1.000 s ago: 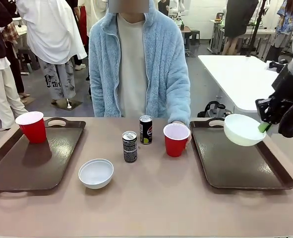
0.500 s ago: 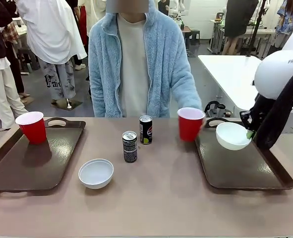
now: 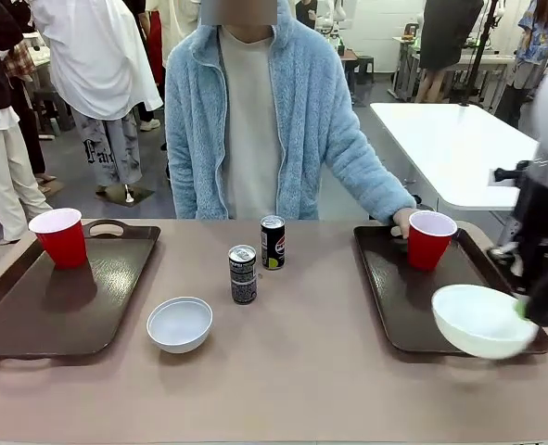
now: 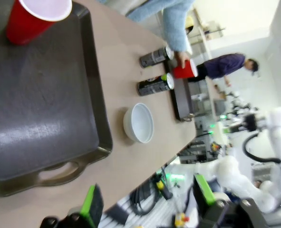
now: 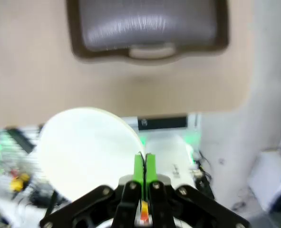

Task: Prepare tableware on both trays.
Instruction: Pick up a Picnic Bowl from the table and place it on a Handle tray.

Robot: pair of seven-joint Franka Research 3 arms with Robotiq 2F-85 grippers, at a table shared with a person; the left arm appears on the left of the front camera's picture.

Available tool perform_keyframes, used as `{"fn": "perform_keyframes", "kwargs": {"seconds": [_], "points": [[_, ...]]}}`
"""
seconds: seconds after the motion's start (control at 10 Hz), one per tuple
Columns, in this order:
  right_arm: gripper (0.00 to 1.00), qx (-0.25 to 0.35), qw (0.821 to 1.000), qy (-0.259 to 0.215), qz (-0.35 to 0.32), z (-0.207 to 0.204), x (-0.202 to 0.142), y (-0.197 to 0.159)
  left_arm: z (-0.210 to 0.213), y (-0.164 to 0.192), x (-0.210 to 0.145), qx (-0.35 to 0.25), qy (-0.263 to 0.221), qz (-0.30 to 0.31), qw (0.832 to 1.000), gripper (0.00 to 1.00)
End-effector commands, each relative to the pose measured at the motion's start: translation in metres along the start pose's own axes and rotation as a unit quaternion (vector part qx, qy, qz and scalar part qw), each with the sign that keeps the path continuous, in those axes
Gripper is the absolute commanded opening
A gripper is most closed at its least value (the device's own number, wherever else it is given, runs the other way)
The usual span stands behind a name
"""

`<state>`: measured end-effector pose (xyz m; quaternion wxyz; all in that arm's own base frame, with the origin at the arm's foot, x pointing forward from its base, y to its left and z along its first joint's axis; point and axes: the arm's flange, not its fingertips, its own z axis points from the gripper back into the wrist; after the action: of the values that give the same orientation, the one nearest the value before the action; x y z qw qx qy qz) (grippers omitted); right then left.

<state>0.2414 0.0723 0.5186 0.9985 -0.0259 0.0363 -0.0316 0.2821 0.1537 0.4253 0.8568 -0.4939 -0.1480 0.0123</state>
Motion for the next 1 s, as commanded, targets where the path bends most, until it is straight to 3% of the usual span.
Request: {"fn": "perform_keyframes", "kwargs": {"seconds": [0.0, 0.3, 0.6, 0.9], "points": [[0.00, 0.003, 1.000, -0.004, -0.003, 0.005, 0.011, 0.001, 0.000, -0.001, 0.000, -0.007, -0.001, -0.001, 1.000, 1.00], [0.00, 0.010, 0.999, -0.032, -0.013, -0.005, 0.034, 0.004, 0.000, -0.001, 0.000, -0.007, -0.001, -0.001, 1.000, 1.00], [0.00, 0.024, 0.992, -0.119, -0.037, -0.054, 0.126, -0.002, 0.000, -0.001, 0.000, -0.007, -0.001, -0.001, 1.000, 1.00], [0.00, 0.029, 0.994, -0.099, -0.023, -0.115, 0.162, -0.007, 0.000, -0.001, 0.000, -0.007, -0.001, -0.001, 1.000, 1.00]]}}
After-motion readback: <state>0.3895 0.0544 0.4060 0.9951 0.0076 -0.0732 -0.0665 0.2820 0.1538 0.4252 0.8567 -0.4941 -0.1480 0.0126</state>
